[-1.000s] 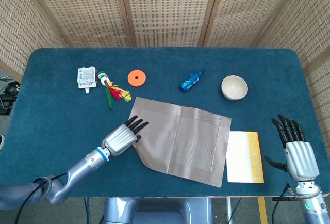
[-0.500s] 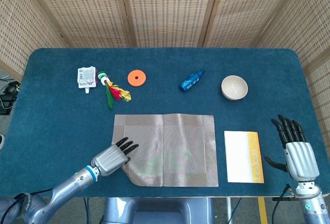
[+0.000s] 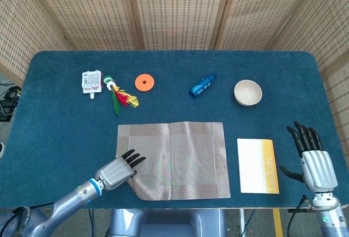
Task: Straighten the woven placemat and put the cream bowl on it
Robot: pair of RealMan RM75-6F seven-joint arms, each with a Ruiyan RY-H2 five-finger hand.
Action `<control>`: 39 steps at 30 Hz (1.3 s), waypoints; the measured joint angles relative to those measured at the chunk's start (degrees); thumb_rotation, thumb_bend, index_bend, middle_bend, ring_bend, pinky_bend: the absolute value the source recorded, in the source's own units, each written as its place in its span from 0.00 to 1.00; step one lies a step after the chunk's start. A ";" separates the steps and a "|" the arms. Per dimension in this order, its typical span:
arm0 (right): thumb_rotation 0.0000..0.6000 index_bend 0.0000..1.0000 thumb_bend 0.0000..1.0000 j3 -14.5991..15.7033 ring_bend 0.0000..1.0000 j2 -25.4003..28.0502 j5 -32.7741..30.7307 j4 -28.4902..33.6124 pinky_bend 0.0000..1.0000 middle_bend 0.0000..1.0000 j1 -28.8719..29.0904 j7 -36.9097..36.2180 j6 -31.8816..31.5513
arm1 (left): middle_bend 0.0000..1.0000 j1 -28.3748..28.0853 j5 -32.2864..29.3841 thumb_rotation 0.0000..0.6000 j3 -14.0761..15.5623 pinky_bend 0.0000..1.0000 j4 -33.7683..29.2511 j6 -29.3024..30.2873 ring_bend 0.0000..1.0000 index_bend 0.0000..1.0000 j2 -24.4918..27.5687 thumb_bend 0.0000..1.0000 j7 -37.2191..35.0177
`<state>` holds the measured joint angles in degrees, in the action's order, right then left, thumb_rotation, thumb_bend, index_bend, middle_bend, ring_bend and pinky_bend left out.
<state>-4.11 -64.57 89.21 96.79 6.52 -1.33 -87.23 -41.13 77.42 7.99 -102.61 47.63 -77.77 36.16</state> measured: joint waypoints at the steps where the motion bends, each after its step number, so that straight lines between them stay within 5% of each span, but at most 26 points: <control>1: 1.00 0.11 0.00 -0.02 0.00 0.01 -0.01 0.00 0.00 0.00 -0.01 -0.02 -0.01 | 0.00 0.05 -0.18 1.00 0.03 0.00 -0.03 0.03 0.00 0.81 0.01 0.58 0.12; 6: 1.00 0.11 0.00 -0.04 0.00 0.06 0.07 0.06 0.00 0.00 -0.04 -0.11 0.04 | 0.00 0.23 -1.23 1.00 0.41 0.00 -0.50 0.04 0.00 0.72 0.45 0.57 1.54; 8: 1.00 0.11 0.00 -0.07 0.00 0.09 0.09 0.09 0.00 0.00 -0.07 -0.13 0.00 | 0.00 0.24 -2.14 1.00 0.57 0.00 -0.92 -0.03 0.00 0.49 0.77 0.45 2.54; 10: 1.00 0.11 0.00 -0.09 0.00 0.10 0.09 0.11 0.00 0.00 -0.10 -0.14 -0.01 | 0.00 0.22 -3.19 1.00 0.61 0.00 -1.56 -0.17 0.00 0.10 1.24 0.13 2.84; 12: 1.00 0.11 0.00 -0.11 0.00 0.14 0.03 0.15 0.00 0.00 -0.13 -0.15 0.02 | 0.00 0.25 -3.58 1.00 0.50 0.00 -2.08 -0.14 0.00 0.00 1.65 0.00 2.43; 25: 1.00 0.12 0.00 -0.35 0.00 0.05 -0.52 -0.02 0.00 0.00 -0.04 0.11 0.53 | 0.00 4.76 3.99 1.00 -1.49 0.00 -3.65 10.66 0.00 0.00 9.23 0.00 -10.09; 39: 1.00 0.17 0.00 -2.73 0.00 -2.32 -6.67 -4.72 0.00 0.00 3.61 1.51 8.09 | 0.00 13.95 -1.76 1.00 -7.77 0.00 -2.34 28.79 0.00 0.00 10.74 0.00 -14.16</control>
<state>-6.83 -66.89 82.53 92.07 10.13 0.18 -79.14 -27.18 75.66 0.22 -104.95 76.42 -67.03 22.01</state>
